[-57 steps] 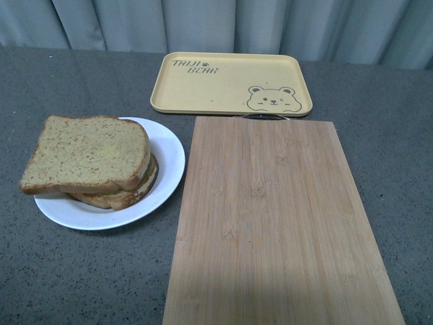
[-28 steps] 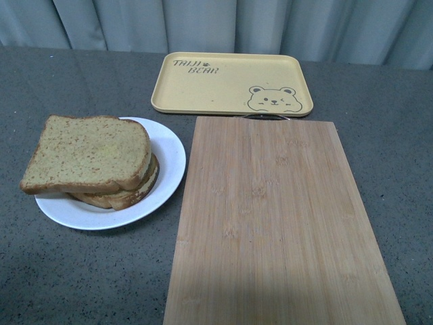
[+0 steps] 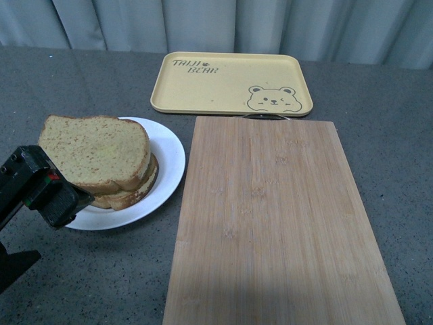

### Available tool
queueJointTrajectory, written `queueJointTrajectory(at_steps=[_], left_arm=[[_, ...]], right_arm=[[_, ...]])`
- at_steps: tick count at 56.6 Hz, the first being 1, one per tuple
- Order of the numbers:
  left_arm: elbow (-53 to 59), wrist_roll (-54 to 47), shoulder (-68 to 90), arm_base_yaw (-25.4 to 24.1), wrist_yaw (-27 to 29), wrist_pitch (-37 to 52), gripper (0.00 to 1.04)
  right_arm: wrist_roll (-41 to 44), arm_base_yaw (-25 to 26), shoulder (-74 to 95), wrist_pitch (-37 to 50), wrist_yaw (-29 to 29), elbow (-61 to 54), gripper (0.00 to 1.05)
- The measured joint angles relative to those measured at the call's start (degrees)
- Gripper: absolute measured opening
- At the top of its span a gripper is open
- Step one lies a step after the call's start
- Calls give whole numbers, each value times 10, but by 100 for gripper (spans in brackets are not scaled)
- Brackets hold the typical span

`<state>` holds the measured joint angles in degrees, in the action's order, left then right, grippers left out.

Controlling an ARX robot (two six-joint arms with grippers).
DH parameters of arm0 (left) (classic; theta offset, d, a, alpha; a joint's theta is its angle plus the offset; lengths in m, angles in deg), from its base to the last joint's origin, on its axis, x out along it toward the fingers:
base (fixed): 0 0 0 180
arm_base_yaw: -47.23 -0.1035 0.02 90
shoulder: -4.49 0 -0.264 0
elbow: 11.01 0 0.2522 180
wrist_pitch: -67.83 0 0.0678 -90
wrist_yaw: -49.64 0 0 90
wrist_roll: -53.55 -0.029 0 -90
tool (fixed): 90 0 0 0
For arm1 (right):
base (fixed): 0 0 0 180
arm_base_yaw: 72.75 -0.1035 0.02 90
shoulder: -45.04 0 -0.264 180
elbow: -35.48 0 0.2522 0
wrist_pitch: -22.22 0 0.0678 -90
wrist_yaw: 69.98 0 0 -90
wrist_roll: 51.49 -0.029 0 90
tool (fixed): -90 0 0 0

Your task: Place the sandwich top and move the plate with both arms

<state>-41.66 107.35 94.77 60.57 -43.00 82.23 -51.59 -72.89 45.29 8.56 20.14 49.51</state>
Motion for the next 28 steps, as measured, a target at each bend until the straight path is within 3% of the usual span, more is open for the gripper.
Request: queueJointTrajectory(at_steps=[27, 28], left_arm=[[-56, 85, 124, -3, 32, 25, 98], [-61, 87, 130, -6, 30, 23, 94]], right_arm=[[0, 0, 0, 0, 0, 0, 95], [0, 0, 0, 0, 0, 0, 95]])
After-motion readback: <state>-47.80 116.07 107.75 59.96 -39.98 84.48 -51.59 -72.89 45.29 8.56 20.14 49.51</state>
